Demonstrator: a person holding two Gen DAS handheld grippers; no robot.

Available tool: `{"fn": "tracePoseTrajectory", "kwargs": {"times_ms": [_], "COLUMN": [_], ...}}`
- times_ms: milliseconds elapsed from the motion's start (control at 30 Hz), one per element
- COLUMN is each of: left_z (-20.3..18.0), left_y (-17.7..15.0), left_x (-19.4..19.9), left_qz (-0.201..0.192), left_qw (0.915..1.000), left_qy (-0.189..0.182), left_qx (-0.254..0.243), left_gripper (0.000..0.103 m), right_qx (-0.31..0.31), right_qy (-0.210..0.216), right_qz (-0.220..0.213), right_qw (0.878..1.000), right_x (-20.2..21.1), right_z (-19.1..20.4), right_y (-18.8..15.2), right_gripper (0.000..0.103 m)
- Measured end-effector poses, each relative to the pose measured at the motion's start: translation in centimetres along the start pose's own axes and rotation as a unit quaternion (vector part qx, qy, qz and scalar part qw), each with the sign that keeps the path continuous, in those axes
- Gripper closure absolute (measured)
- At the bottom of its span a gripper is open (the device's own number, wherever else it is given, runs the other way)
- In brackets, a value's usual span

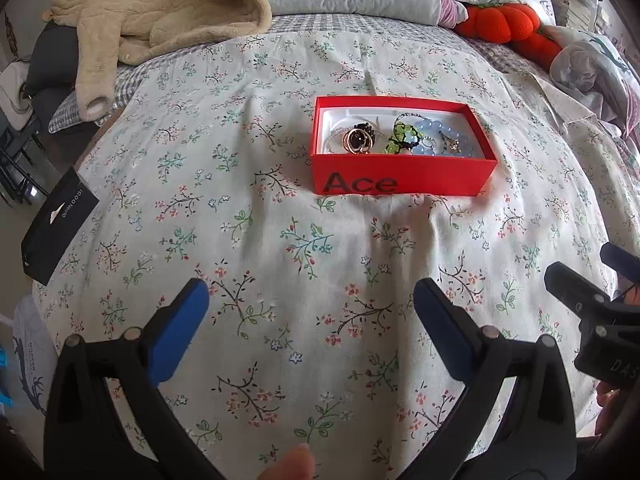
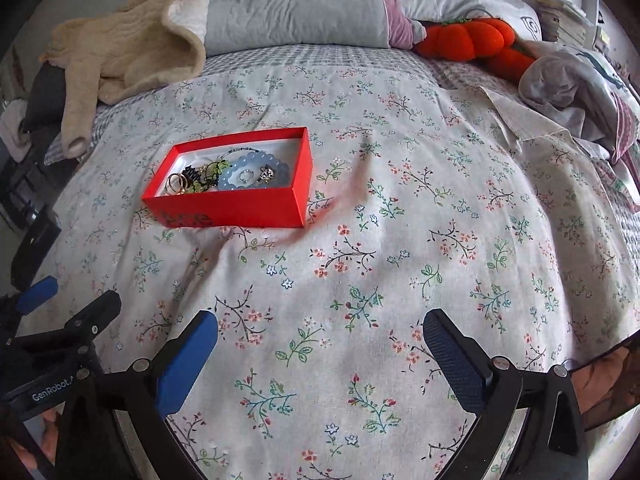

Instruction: Organize jewelry

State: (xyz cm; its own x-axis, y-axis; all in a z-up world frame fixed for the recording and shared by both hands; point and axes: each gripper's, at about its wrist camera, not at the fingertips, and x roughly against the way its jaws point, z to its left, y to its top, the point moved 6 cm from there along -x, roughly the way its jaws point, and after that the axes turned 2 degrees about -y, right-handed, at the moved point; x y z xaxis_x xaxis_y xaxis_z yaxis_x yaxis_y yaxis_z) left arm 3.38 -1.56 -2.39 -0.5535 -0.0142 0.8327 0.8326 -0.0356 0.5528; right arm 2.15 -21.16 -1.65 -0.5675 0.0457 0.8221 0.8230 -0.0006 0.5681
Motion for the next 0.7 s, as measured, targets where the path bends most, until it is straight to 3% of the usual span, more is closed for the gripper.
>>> {"fn": "tracePoseTrajectory", "kwargs": {"times_ms": [700], "left_z": [-0.78], "left_y": [0.05], "left_x": [0.20], "left_qz": [0.006], "left_qw": [0.9999], "left_qy": [-0.011], "left_qx": [0.000], "left_gripper": [0.001], "right_qx": [-0.006], "right_qy": [0.001], "right_qz": [0.009], "right_qw": [1.000], "right_x": [0.02], "right_z": [-0.24], "right_y": [-0.60], "right_gripper": [0.000]}}
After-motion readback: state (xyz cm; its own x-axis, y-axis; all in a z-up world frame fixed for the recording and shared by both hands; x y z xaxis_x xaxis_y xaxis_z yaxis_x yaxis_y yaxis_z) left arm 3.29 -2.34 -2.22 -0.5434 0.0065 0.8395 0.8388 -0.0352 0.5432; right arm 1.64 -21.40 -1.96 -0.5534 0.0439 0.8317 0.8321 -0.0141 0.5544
